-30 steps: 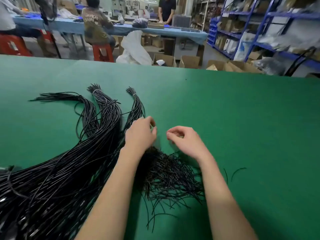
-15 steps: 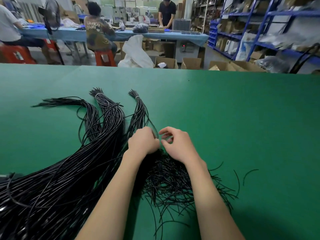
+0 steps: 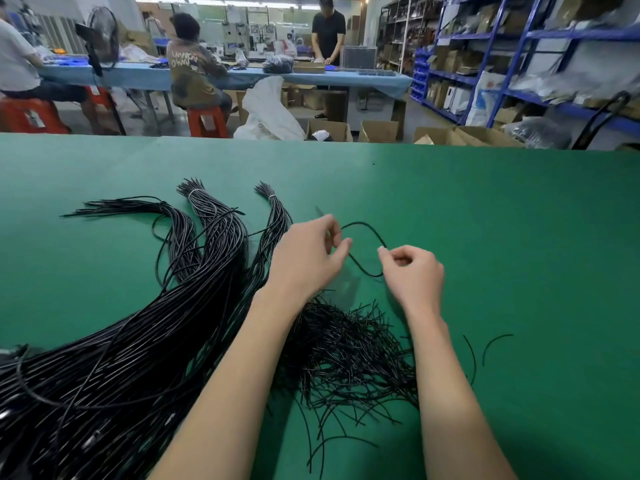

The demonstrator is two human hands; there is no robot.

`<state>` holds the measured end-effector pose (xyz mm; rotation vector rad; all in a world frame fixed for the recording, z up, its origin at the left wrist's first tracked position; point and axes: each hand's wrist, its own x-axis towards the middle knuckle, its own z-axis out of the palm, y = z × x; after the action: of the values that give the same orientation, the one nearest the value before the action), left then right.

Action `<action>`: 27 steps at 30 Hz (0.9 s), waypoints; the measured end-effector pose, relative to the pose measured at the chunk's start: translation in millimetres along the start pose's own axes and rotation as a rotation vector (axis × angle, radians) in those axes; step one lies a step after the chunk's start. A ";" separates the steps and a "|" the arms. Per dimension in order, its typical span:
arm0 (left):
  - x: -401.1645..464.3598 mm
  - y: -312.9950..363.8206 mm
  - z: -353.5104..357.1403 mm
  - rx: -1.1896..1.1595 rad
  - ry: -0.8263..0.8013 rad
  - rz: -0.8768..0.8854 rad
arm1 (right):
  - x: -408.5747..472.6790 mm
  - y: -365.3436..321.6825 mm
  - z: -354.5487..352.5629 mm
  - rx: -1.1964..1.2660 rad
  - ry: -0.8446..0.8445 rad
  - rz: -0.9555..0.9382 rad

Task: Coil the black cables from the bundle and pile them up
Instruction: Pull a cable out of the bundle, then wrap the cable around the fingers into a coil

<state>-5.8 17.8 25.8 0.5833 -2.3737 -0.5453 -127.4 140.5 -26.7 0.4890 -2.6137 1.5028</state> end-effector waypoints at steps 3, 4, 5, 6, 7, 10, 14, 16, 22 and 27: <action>12.2 5.7 -5.7 -0.080 -0.424 -0.152 | 5.7 1.9 -2.1 0.164 -0.010 0.103; 16.1 6.3 -4.6 -0.162 -0.587 -0.261 | 6.5 0.7 -2.8 0.257 -0.034 0.121; 19.2 4.9 -1.6 -0.225 -0.675 -0.344 | 6.5 -1.1 -4.3 0.372 -0.083 0.131; 22.2 1.5 2.6 -0.248 -0.681 -0.381 | 5.9 -3.1 -6.4 0.484 -0.153 0.120; 25.3 -2.7 6.8 -0.239 -0.636 -0.393 | 5.3 -4.8 -8.7 0.576 -0.230 0.088; 37.2 -14.3 13.8 -0.426 -0.520 -0.448 | 2.3 -8.8 -14.2 0.710 -0.403 0.005; 54.2 -22.5 20.2 -1.039 -0.411 -0.613 | 0.8 -8.9 -20.6 0.687 -0.426 -0.112; 61.2 -23.4 20.8 -1.340 -0.273 -0.672 | 2.6 -8.2 -27.5 0.638 -0.421 -0.157; 65.7 -30.5 16.5 -1.900 -0.045 -0.844 | 13.3 10.0 -51.1 0.057 -0.593 -0.149; 53.6 -16.1 30.5 -1.627 -0.148 -0.677 | 17.2 1.4 -41.4 0.087 -0.613 -0.111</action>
<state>-59.4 -16.5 21.0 0.4673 -1.0366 -2.4094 -147.6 172.6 -2.6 1.2579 -2.8720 1.6352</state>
